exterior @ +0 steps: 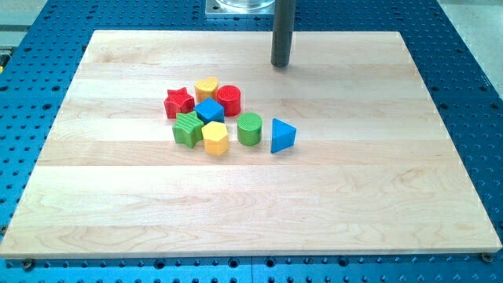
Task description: Push the triangle diagonally to the green circle
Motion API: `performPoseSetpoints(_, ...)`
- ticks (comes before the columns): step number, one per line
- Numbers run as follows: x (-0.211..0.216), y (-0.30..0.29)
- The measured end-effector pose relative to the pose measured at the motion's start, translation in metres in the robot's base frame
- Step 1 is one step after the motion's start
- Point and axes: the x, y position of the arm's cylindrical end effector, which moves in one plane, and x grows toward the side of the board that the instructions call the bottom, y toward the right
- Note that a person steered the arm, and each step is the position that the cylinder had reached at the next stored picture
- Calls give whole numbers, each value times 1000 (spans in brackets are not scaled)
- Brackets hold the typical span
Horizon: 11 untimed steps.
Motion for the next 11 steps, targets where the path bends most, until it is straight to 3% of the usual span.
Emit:
performPoseSetpoints(1,0,0)
performPoseSetpoints(3,133,29)
performPoseSetpoints(4,142,29)
performPoseSetpoints(5,193,16)
performPoseSetpoints(6,208,16)
performPoseSetpoints(9,180,-48)
performPoseSetpoints(11,231,-83)
